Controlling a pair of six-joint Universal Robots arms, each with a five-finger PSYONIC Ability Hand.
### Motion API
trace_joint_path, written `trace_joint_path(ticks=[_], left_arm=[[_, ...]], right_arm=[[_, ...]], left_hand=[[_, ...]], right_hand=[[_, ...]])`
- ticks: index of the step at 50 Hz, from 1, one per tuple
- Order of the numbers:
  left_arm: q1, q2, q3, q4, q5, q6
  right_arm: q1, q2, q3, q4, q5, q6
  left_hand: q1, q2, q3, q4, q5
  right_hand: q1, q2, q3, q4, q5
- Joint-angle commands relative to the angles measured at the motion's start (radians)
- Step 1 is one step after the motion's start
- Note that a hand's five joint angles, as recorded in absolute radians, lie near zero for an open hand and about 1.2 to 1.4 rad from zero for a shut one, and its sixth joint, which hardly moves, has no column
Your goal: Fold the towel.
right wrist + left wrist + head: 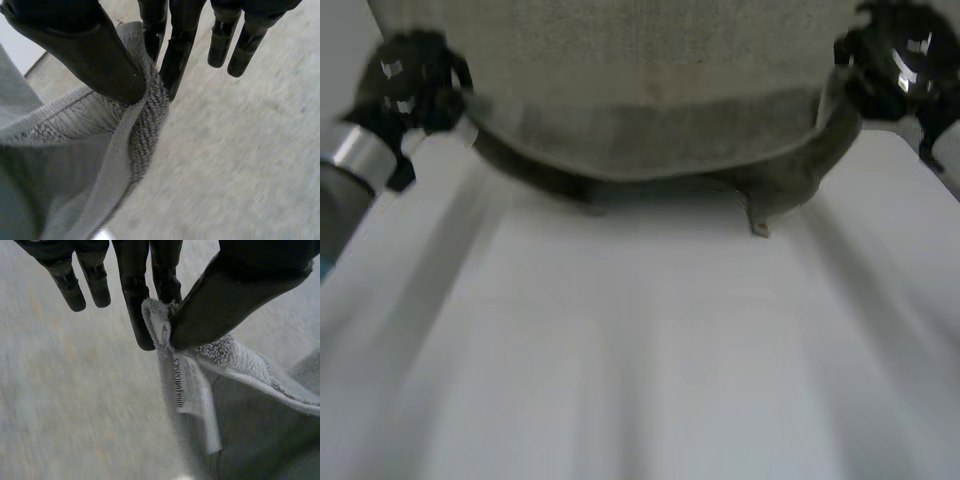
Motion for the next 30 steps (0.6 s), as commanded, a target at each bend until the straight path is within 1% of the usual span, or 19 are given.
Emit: trace_joint_path(ticks=[1, 2, 3, 7, 8, 9, 10, 11, 12, 13, 14, 15, 16, 17, 18, 19, 23, 25, 30], left_arm=[[0.044, -0.015, -0.206, 0.088, 0.133, 0.013], [0.056, -0.015, -0.23, 0.093, 0.157, 0.019], [0.063, -0.014, -0.249, 0.093, 0.174, 0.022], [0.076, 0.011, -0.266, 0.088, 0.187, 0.021], [0.08, 0.046, -0.269, 0.079, 0.187, 0.014], [0.08, 0.046, -0.269, 0.079, 0.187, 0.014], [0.086, 0.09, -0.272, 0.059, 0.187, 0.011], [0.093, 0.127, -0.273, 0.032, 0.187, 0.01], [0.093, 0.127, -0.273, 0.032, 0.187, 0.01], [0.1, 0.159, -0.273, 0.0, 0.187, 0.01], [0.106, 0.19, -0.272, -0.034, 0.188, 0.008], [0.106, 0.19, -0.272, -0.034, 0.188, 0.008], [0.11, 0.221, -0.27, -0.068, 0.188, 0.008], [0.11, 0.221, -0.27, -0.068, 0.188, 0.008], [0.114, 0.258, -0.27, -0.098, 0.191, 0.008], [0.119, 0.287, -0.272, -0.128, 0.193, 0.005], [0.128, 0.324, -0.276, -0.179, 0.193, -0.001], [0.133, 0.335, -0.289, -0.224, 0.193, -0.018], [0.142, 0.338, -0.313, -0.267, 0.193, -0.026]], right_arm=[[-0.095, -0.005, 0.224, -0.099, -0.192, -0.002], [-0.095, -0.005, 0.224, -0.099, -0.192, -0.002], [-0.107, -0.011, 0.245, -0.101, -0.216, 0.0], [-0.128, -0.061, 0.272, -0.089, -0.232, 0.017], [-0.135, -0.1, 0.284, -0.071, -0.23, 0.021], [-0.146, -0.135, 0.291, -0.041, -0.232, 0.03], [-0.146, -0.136, 0.292, -0.041, -0.232, 0.03], [-0.155, -0.163, 0.295, -0.005, -0.235, 0.044], [-0.164, -0.188, 0.296, 0.035, -0.235, 0.058], [-0.164, -0.188, 0.296, 0.036, -0.235, 0.058], [-0.17, -0.214, 0.295, 0.075, -0.235, 0.072], [-0.171, -0.214, 0.295, 0.075, -0.235, 0.072], [-0.175, -0.25, 0.296, 0.115, -0.235, 0.085], [-0.186, -0.292, 0.299, 0.152, -0.236, 0.096], [-0.186, -0.292, 0.299, 0.152, -0.236, 0.096], [-0.203, -0.326, 0.301, 0.187, -0.24, 0.104], [-0.262, -0.398, 0.305, 0.271, -0.244, 0.112], [-0.281, -0.41, 0.305, 0.295, -0.25, 0.11], [-0.322, -0.421, 0.301, 0.353, -0.259, 0.101]], left_hand=[[0.309, 0.103, -0.049, -0.054, 0.05], [0.309, 0.103, -0.049, -0.054, 0.05], [0.309, 0.103, -0.049, -0.054, 0.05], [0.309, 0.103, -0.049, -0.054, 0.05], [0.309, 0.103, -0.049, -0.054, 0.05], [0.309, 0.103, -0.049, -0.054, 0.05], [0.309, 0.103, -0.049, -0.054, 0.05], [0.309, 0.103, -0.049, -0.054, 0.05], [0.309, 0.103, -0.049, -0.054, 0.05], [0.309, 0.103, -0.049, -0.054, 0.05], [0.309, 0.103, -0.049, -0.054, 0.05], [0.309, 0.103, -0.049, -0.054, 0.05], [0.309, 0.103, -0.049, -0.054, 0.05], [0.309, 0.103, -0.049, -0.054, 0.05], [0.309, 0.103, -0.049, -0.054, 0.05], [0.309, 0.103, -0.049, -0.054, 0.05], [0.309, 0.103, -0.049, -0.054, 0.05], [0.309, 0.103, -0.049, -0.054, 0.05], [0.309, 0.103, -0.049, -0.054, 0.05]], right_hand=[[0.093, 0.12, -0.047, -0.076, 0.075], [0.093, 0.12, -0.047, -0.076, 0.075], [0.093, 0.12, -0.047, -0.076, 0.075], [0.093, 0.12, -0.047, -0.076, 0.075], [0.093, 0.12, -0.047, -0.076, 0.075], [0.093, 0.12, -0.047, -0.076, 0.075], [0.093, 0.12, -0.047, -0.076, 0.075], [0.093, 0.12, -0.047, -0.076, 0.075], [0.093, 0.12, -0.047, -0.076, 0.075], [0.093, 0.12, -0.047, -0.076, 0.075], [0.093, 0.12, -0.047, -0.076, 0.075], [0.093, 0.12, -0.047, -0.076, 0.075], [0.093, 0.12, -0.047, -0.076, 0.075], [0.093, 0.12, -0.047, -0.076, 0.075], [0.093, 0.12, -0.047, -0.076, 0.075], [0.093, 0.12, -0.047, -0.076, 0.075], [0.093, 0.12, -0.047, -0.076, 0.075], [0.093, 0.12, -0.047, -0.076, 0.075], [0.093, 0.12, -0.047, -0.076, 0.075]])
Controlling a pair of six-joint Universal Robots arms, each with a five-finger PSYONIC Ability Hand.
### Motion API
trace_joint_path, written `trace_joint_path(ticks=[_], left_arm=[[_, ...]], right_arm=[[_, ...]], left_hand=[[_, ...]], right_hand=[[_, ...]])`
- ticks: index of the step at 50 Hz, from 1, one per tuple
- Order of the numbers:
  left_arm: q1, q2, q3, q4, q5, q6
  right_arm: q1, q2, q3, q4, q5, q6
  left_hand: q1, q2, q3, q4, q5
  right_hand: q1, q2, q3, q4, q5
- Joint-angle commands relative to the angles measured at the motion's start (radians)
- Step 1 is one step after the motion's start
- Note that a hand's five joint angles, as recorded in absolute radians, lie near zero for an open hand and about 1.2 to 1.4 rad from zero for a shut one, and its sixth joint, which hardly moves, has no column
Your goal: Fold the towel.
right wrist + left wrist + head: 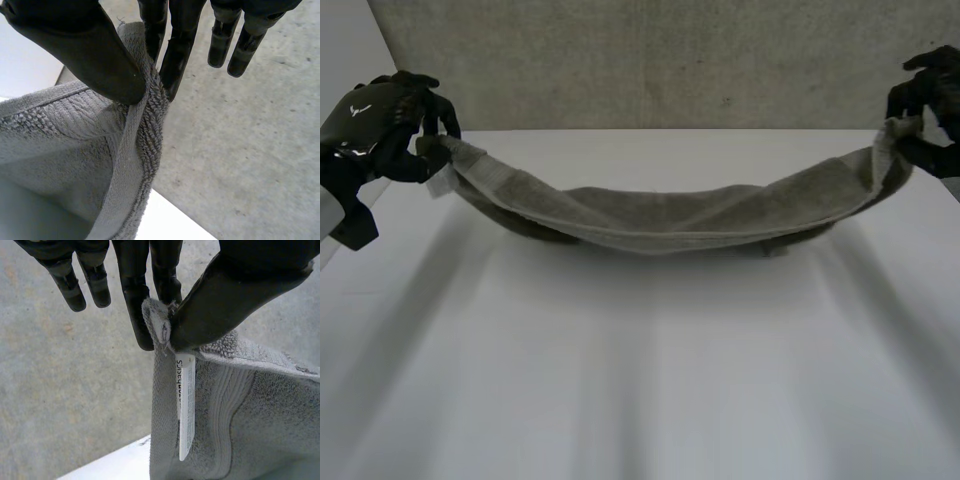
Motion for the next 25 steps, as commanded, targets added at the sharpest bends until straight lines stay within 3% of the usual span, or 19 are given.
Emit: trace_joint_path(ticks=[1, 18, 25], left_arm=[[0.013, 0.012, -0.032, -0.073, 0.0, -0.017], [0.063, 0.086, 0.0, -0.139, -0.001, -0.025], [0.054, 0.088, 0.048, -0.134, -0.006, -0.057]], right_arm=[[-0.074, -0.025, -0.006, 0.098, -0.015, -0.017], [-0.13, -0.025, -0.055, 0.127, -0.056, -0.011], [-0.096, -0.019, -0.102, 0.124, -0.001, -0.006]], left_hand=[[0.309, 0.103, -0.049, -0.054, 0.05], [0.309, 0.103, -0.049, -0.054, 0.05], [0.309, 0.103, -0.049, -0.054, 0.05]], right_hand=[[0.093, 0.12, -0.047, -0.076, 0.075], [0.093, 0.12, -0.047, -0.076, 0.075], [0.093, 0.12, -0.047, -0.076, 0.075]])
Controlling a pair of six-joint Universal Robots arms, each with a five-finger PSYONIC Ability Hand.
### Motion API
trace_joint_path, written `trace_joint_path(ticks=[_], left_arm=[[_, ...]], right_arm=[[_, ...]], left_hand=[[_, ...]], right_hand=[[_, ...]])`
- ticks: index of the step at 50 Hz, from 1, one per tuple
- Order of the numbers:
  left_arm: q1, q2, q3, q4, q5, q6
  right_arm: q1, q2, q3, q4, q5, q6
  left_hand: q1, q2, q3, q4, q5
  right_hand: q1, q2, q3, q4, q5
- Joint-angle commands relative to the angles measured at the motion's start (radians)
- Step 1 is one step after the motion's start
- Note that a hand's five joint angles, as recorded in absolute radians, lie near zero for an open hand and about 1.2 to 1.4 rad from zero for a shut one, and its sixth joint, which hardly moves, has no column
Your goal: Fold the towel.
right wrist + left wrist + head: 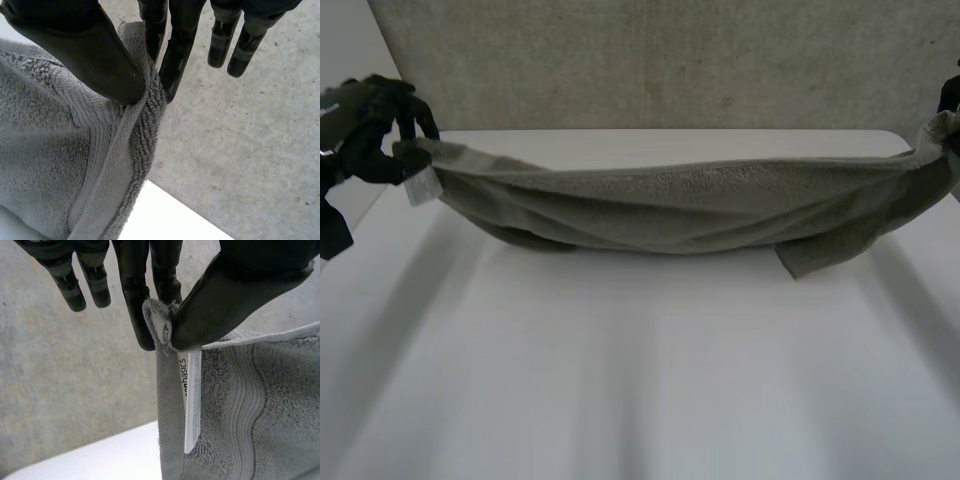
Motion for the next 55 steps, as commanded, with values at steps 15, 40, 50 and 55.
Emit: trace_joint_path(ticks=[15, 40, 50, 55], left_arm=[[-0.119, -0.395, 0.458, 0.014, -0.193, -0.035], [-0.116, -0.446, 0.599, 0.079, -0.139, -0.065], [-0.039, -0.343, 0.207, 0.152, -0.014, -0.06], [0.003, -0.261, 0.078, 0.142, 0.06, -0.06]], right_arm=[[0.305, 0.367, -0.384, -0.064, 0.263, -0.042], [0.376, 0.409, -0.46, -0.159, 0.277, -0.065], [0.253, 0.3, -0.142, -0.199, 0.063, -0.074], [0.158, 0.214, -0.018, -0.183, -0.07, -0.065]], left_hand=[[0.309, 0.103, -0.049, -0.054, 0.05], [0.309, 0.103, -0.049, -0.054, 0.05], [0.309, 0.103, -0.049, -0.054, 0.05], [0.309, 0.103, -0.049, -0.054, 0.05]], right_hand=[[0.093, 0.12, -0.047, -0.076, 0.075], [0.093, 0.12, -0.047, -0.076, 0.075], [0.093, 0.12, -0.047, -0.076, 0.075], [0.093, 0.12, -0.047, -0.076, 0.075]])
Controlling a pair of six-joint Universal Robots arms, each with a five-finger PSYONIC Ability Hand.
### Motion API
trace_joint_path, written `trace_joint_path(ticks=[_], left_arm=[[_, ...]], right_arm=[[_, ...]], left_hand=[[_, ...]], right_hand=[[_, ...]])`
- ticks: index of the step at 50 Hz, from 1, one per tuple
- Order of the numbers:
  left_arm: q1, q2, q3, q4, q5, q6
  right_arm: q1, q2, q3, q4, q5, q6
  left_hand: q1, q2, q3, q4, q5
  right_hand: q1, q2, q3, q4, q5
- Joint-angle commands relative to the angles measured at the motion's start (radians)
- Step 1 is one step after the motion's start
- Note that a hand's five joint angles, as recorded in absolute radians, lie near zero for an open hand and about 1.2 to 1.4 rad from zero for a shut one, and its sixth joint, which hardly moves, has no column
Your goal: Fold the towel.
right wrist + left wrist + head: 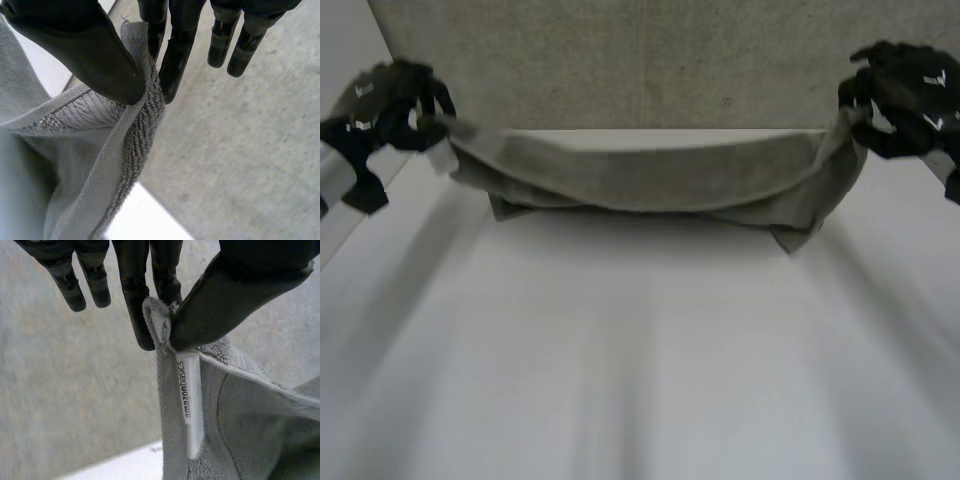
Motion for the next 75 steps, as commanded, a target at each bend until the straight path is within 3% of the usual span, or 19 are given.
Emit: trace_joint_path(ticks=[1, 6, 14, 21, 29, 39, 46, 49, 56, 59, 66, 75], left_arm=[[0.055, 0.096, -0.173, -0.01, 0.084, 0.0], [0.11, 0.255, -0.292, -0.019, 0.166, -0.017], [0.152, 0.404, -0.334, -0.11, 0.197, -0.057], [0.184, 0.425, -0.34, -0.15, 0.197, -0.066], [0.19, 0.394, -0.357, -0.158, 0.191, -0.063], [0.114, 0.205, -0.274, -0.15, 0.139, -0.058], [-0.003, -0.023, -0.115, -0.156, -0.051, -0.052], [-0.02, -0.098, -0.053, -0.158, -0.096, -0.048], [-0.032, -0.233, 0.052, -0.162, -0.117, -0.048], [-0.04, -0.28, 0.09, -0.165, -0.12, -0.049], [-0.052, -0.348, 0.154, -0.161, -0.176, -0.046], [-0.069, -0.39, 0.177, -0.158, -0.188, -0.046]], right_arm=[[-0.103, -0.093, 0.139, 0.011, -0.136, 0.01], [-0.157, -0.201, 0.19, 0.051, -0.199, 0.026], [-0.25, -0.282, 0.187, 0.16, -0.274, 0.141], [-0.273, -0.306, 0.193, 0.229, -0.296, 0.243], [-0.308, -0.273, 0.204, 0.244, -0.273, 0.248], [-0.235, -0.052, 0.124, 0.244, -0.084, 0.198], [-0.137, 0.098, 0.086, 0.243, 0.051, 0.1], [-0.1, 0.143, 0.075, 0.233, 0.109, 0.092], [-0.039, 0.223, 0.044, 0.187, 0.205, 0.092], [0.0, 0.266, 0.026, 0.112, 0.286, 0.092], [0.021, 0.313, -0.014, 0.065, 0.353, 0.092], [0.035, 0.37, -0.053, 0.031, 0.352, 0.092]], left_hand=[[0.309, 0.103, -0.049, -0.054, 0.05], [0.309, 0.103, -0.049, -0.054, 0.05], [0.309, 0.103, -0.049, -0.054, 0.05], [0.309, 0.103, -0.049, -0.054, 0.05], [0.309, 0.103, -0.049, -0.054, 0.05], [0.309, 0.103, -0.049, -0.054, 0.05], [0.309, 0.103, -0.049, -0.054, 0.05], [0.309, 0.103, -0.049, -0.054, 0.05], [0.309, 0.103, -0.049, -0.054, 0.05], [0.309, 0.103, -0.049, -0.054, 0.05], [0.309, 0.103, -0.049, -0.054, 0.05], [0.309, 0.103, -0.049, -0.054, 0.05]], right_hand=[[0.093, 0.12, -0.047, -0.076, 0.075], [0.093, 0.12, -0.047, -0.076, 0.075], [0.093, 0.12, -0.047, -0.076, 0.075], [0.093, 0.12, -0.047, -0.076, 0.075], [0.093, 0.12, -0.047, -0.076, 0.075], [0.093, 0.12, -0.047, -0.076, 0.075], [0.093, 0.12, -0.047, -0.076, 0.075], [0.093, 0.12, -0.047, -0.076, 0.075], [0.093, 0.12, -0.047, -0.076, 0.075], [0.093, 0.12, -0.047, -0.076, 0.075], [0.093, 0.12, -0.047, -0.076, 0.075], [0.093, 0.12, -0.047, -0.076, 0.075]])
